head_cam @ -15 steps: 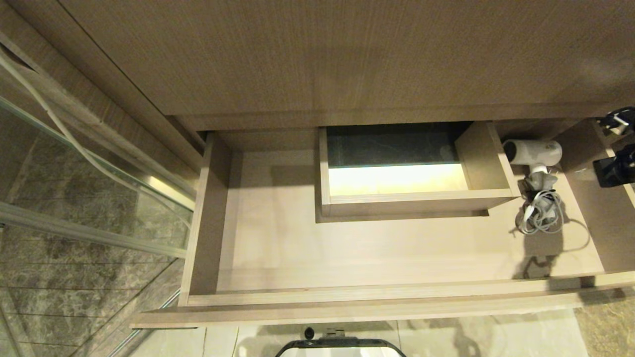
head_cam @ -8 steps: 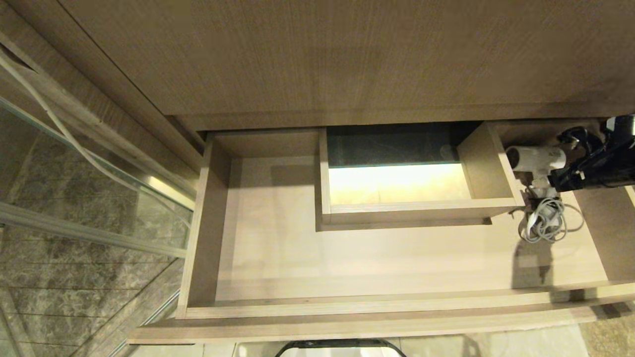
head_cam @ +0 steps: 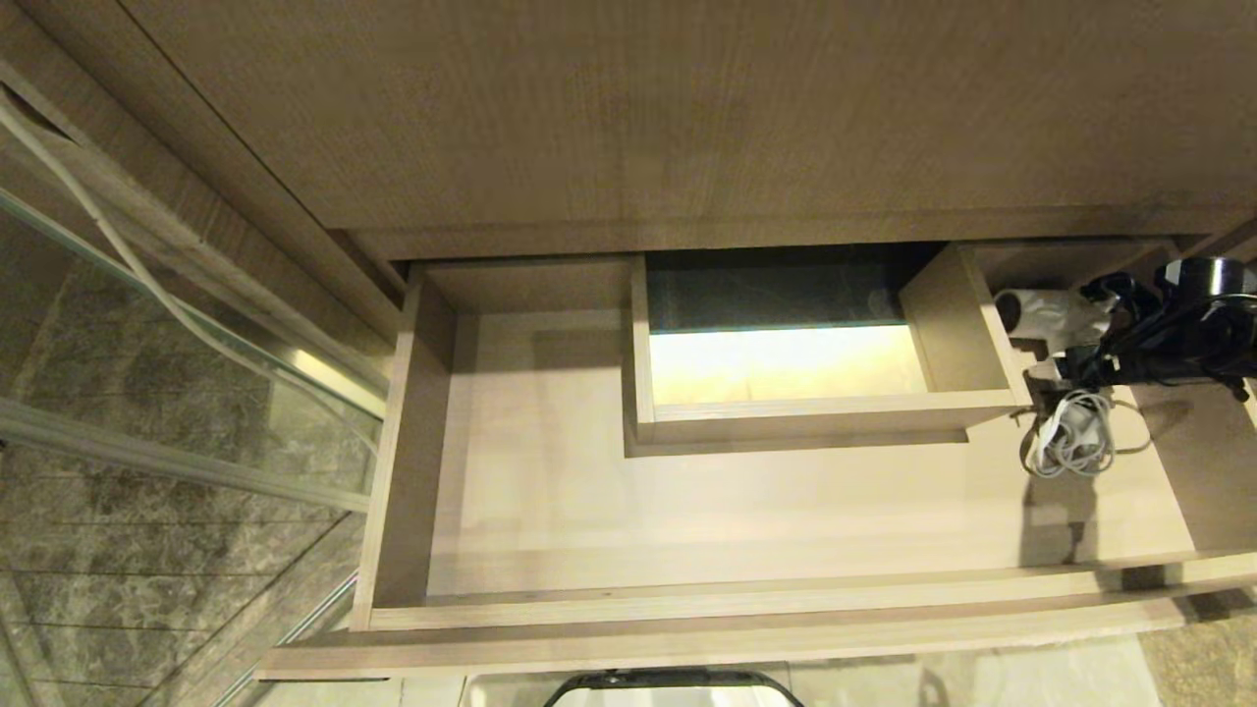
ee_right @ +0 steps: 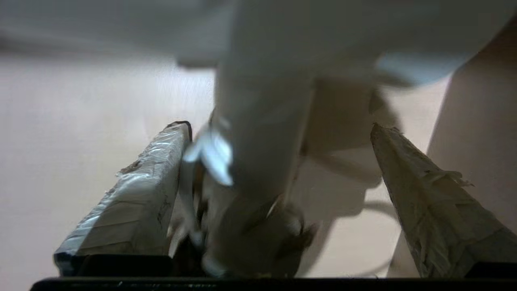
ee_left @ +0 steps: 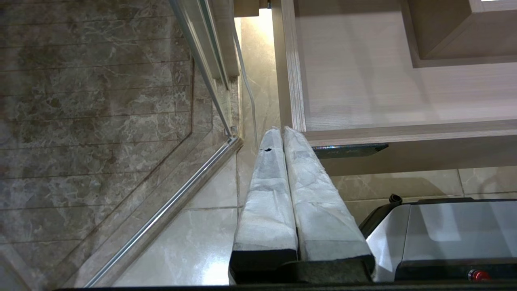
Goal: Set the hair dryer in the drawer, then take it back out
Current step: Take the hairdryer out
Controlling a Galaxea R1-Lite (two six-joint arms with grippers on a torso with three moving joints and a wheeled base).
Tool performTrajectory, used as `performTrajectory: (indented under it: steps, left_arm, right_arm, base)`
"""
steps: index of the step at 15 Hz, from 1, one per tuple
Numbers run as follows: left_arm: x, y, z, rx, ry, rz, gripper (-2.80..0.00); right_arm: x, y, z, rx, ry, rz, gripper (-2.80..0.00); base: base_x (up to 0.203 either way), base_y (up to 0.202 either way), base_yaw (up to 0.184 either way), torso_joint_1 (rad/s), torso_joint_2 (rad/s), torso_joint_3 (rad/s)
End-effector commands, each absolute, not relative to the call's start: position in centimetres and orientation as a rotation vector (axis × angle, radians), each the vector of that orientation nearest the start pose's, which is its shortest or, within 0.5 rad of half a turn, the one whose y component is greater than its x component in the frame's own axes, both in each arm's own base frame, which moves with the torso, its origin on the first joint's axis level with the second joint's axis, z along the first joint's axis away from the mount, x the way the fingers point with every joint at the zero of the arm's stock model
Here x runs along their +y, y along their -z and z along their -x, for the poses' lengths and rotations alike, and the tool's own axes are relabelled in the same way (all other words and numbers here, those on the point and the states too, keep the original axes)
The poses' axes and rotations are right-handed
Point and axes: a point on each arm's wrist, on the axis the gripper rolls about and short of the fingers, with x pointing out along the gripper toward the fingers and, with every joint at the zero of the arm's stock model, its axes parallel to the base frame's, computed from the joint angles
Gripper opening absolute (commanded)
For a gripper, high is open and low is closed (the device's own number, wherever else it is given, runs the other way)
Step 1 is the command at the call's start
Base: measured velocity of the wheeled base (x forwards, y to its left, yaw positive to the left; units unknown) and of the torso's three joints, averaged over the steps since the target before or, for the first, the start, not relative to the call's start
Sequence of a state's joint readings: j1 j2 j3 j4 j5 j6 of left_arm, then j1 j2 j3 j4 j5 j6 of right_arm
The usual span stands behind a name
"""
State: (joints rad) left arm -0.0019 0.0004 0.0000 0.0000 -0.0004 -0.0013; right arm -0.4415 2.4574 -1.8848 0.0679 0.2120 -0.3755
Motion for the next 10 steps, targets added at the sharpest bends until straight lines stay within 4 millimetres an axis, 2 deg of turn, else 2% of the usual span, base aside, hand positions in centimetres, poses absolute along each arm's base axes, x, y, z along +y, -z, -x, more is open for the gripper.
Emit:
performTrajectory:
  steps: [1,6,10]
  left_arm:
    - [0.0,-7.5,2.3,0.000,0.002,0.002,-2.80]
    - [0.0,-7.5,2.3,0.000,0.002,0.002,-2.80]
    - [0.0,-7.5,2.3,0.000,0.003,0.002,-2.80]
  right_arm:
    - [-21.2,-9.1,-46.0,0.625,0.104,0.152,-2.80]
    - [-19.9,-14.9,-43.7,0.583,0.108,0.171,-2.80]
    - [-18.7,-19.4,-40.3,0.556,0.121,0.181,-2.80]
  base:
    - [0.000,0.000,0.000,0.000,0.00,0.000]
    - [0.000,0.000,0.000,0.000,0.00,0.000]
    - [0.000,0.000,0.000,0.000,0.00,0.000]
